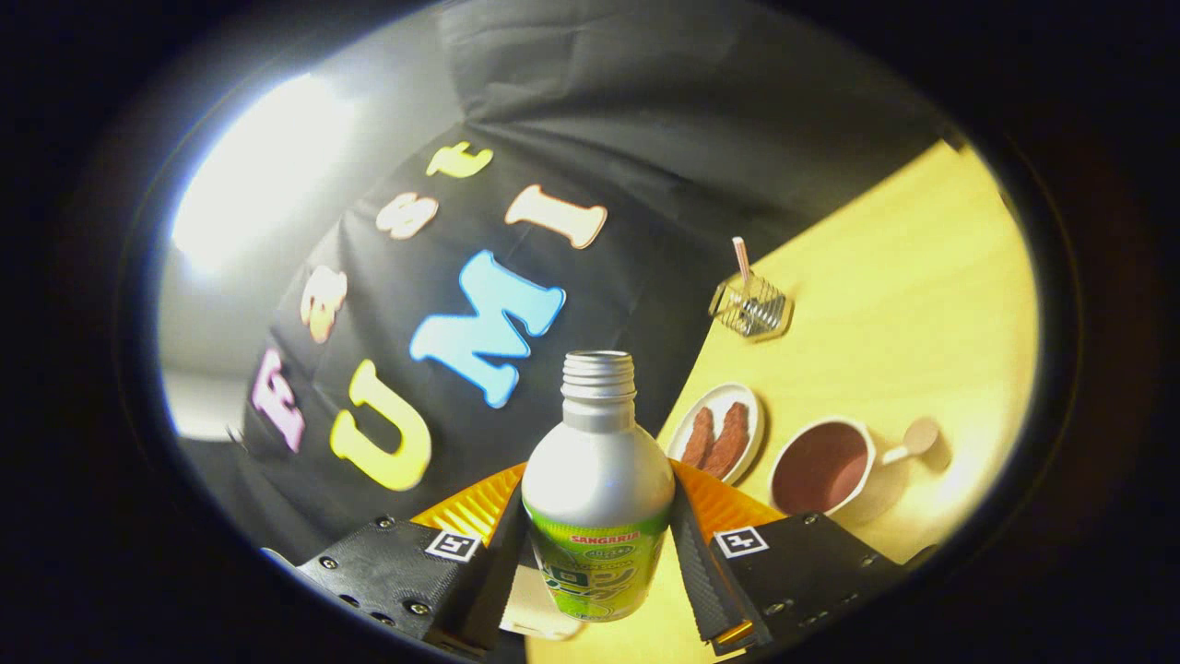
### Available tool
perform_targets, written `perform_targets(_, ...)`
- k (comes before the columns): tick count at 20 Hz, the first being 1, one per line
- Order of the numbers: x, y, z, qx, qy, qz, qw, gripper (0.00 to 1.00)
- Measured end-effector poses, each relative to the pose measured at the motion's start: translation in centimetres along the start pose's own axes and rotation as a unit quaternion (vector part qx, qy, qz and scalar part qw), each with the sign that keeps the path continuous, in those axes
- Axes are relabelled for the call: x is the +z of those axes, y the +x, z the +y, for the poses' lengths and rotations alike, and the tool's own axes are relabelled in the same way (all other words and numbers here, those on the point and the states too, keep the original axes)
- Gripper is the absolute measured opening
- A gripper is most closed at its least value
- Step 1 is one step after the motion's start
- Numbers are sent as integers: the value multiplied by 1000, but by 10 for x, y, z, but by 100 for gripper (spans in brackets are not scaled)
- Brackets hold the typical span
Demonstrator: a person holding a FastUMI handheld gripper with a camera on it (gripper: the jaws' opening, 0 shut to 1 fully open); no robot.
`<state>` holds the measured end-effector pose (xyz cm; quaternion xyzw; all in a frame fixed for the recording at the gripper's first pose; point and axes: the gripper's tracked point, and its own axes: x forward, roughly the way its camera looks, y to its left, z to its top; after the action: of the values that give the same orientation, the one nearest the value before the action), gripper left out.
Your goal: Take the bottle from table, then pour the juice into the cup, finally place the bottle on the coaster
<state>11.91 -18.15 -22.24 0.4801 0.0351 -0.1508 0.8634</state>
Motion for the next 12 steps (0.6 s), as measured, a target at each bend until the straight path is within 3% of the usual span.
perform_targets(4, 2, -3, 26, -10, -116, 3, 993, 77)
perform_targets(6, 1, -3, 37, -16, -187, -4, 982, 77)
perform_targets(9, 0, -8, 60, -6, -319, -26, 947, 77)
perform_targets(12, -14, -18, 70, 11, -448, -42, 893, 77)
